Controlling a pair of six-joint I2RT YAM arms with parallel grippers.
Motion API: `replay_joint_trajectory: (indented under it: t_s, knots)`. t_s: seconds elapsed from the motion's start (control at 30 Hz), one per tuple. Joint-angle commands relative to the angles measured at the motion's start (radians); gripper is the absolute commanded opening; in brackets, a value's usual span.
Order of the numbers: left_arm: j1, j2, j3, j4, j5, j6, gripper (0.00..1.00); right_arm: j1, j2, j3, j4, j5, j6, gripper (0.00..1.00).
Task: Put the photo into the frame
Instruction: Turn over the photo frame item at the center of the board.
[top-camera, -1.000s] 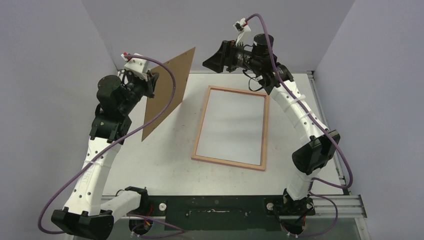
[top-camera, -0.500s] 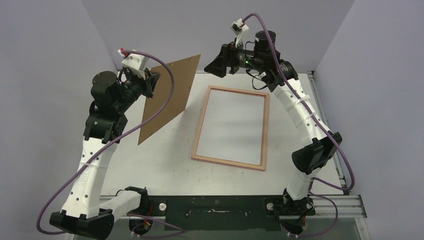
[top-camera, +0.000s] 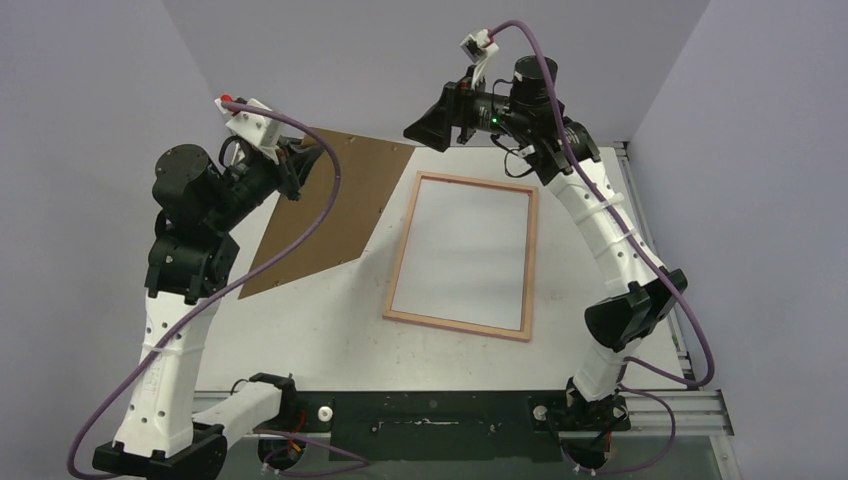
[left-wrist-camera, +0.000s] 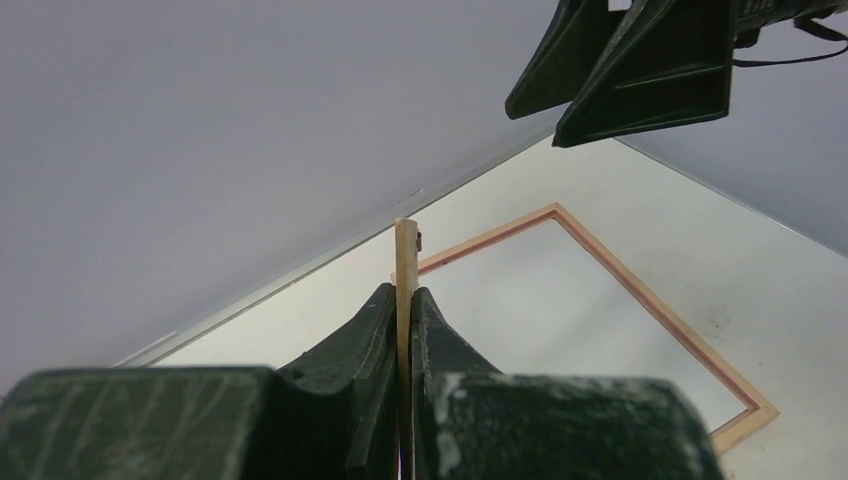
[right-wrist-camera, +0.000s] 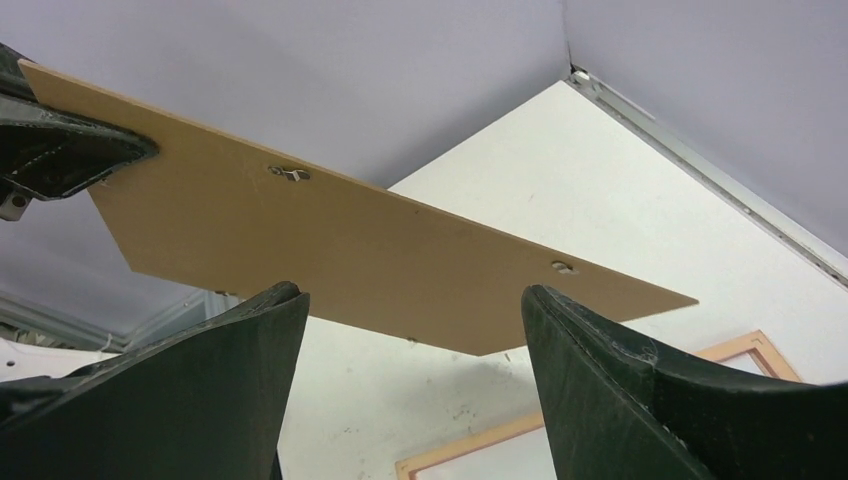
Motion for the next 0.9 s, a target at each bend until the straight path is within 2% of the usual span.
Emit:
replay_joint_trajectory:
  t_s: [0.0, 0.2, 0.37, 0.6, 0.8, 0.87]
  knots:
    - [0.006, -0.04, 0.087, 0.092, 0.086, 0.004, 0.0, 0.036, -0.05, -0.005, 0.082, -0.045, -0.028, 0.8]
    - [0.006, -0.04, 0.113, 0.071, 0.181, 0.013, 0.0, 0.088, -0.041, -0.034, 0.046, -0.117, -0.184, 0.8]
    - [0.007, -0.023, 0.153, 0.077, 0.267, -0.027, 0.0, 0.077, -0.045, -0.042, 0.016, -0.205, -0.284, 0.8]
    - [0.006, 0.001, 0.173, 0.098, 0.382, -0.102, 0.0, 0.04, -0.081, -0.065, -0.018, -0.309, -0.341, 0.8]
    - [0.008, 0.012, 0.165, 0.121, 0.403, -0.128, 0.0, 0.009, -0.124, -0.089, -0.026, -0.324, -0.355, 0.8]
    - [0.006, 0.016, 0.161, 0.138, 0.415, -0.138, 0.0, 0.009, -0.129, -0.097, -0.027, -0.357, -0.345, 0.77]
